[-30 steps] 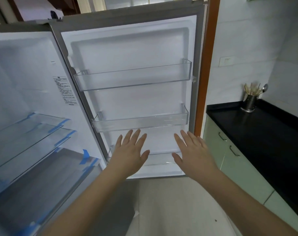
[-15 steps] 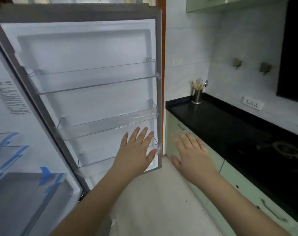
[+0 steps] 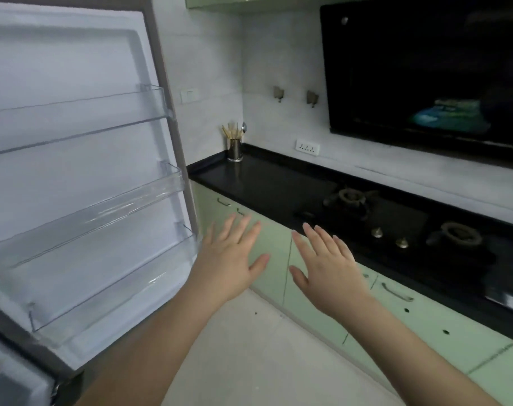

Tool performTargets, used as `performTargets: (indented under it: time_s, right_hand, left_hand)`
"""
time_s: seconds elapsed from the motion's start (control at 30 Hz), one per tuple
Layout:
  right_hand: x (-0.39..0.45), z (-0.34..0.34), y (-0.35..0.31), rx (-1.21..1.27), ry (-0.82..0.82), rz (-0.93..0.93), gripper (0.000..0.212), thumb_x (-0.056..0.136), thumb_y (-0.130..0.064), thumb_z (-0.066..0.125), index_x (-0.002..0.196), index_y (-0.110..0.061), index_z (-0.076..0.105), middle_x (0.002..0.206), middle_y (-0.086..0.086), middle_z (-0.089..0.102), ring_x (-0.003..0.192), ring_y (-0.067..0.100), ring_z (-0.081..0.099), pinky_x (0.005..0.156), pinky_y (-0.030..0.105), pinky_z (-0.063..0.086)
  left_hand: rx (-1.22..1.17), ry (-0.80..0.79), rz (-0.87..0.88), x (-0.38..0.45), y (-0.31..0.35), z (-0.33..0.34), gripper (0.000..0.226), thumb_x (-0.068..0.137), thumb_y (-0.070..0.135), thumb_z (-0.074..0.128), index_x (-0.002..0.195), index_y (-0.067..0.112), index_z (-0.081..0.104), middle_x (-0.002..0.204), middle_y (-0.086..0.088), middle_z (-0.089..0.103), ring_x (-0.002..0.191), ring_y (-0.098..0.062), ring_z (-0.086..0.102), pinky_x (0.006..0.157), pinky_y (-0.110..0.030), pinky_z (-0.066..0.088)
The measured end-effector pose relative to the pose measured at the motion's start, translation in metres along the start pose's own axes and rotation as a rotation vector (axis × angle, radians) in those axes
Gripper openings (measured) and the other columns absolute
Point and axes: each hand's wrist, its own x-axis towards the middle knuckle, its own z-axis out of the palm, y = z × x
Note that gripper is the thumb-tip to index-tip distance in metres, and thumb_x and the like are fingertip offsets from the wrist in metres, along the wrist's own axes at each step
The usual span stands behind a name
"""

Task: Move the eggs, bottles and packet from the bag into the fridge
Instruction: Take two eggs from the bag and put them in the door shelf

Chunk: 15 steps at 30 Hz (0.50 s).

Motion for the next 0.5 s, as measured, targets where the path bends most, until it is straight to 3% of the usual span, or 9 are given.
performTargets:
  time_s: [0.1, 0.23, 0.5]
  right_hand:
    - [-0.03, -0.01, 0.033, -0.023, -0.009, 0.097, 0.066, 0.096, -0.049, 0.04, 0.152, -0.019, 0.023, 0.159, 0.006, 0.021, 0.147, 0.024, 0.019, 0.117, 0.042, 0.012]
    - [-0.076, -0.026, 0.077, -0.074, -0.001, 0.254, 0.065, 0.093, -0.05, 0.045, 0.149, -0.019, 0.033, 0.155, 0.007, 0.032, 0.143, 0.026, 0.029, 0.115, 0.045, 0.022]
    - [-0.197, -0.063, 0.179, -0.146, 0.024, 0.555, 0.064, 0.091, -0.048, 0.053, 0.145, -0.017, 0.041, 0.15, 0.009, 0.042, 0.138, 0.029, 0.038, 0.11, 0.046, 0.031]
  left_hand:
    - [0.004, 0.0, 0.114, 0.01, 0.042, 0.003, 0.072, 0.091, 0.066, 0.007, 0.155, 0.032, 0.004, 0.165, 0.006, -0.002, 0.151, -0.018, -0.007, 0.121, -0.047, 0.001]
    - [-0.008, 0.001, 0.276, 0.02, 0.108, 0.006, 0.084, 0.081, 0.068, -0.005, 0.155, 0.032, 0.008, 0.165, 0.005, 0.003, 0.151, -0.017, -0.004, 0.12, -0.046, 0.0]
    - [-0.053, 0.009, 0.577, 0.018, 0.274, 0.005, 0.083, 0.082, 0.067, -0.005, 0.155, 0.032, 0.007, 0.165, 0.006, 0.004, 0.151, -0.017, -0.004, 0.121, -0.045, 0.0]
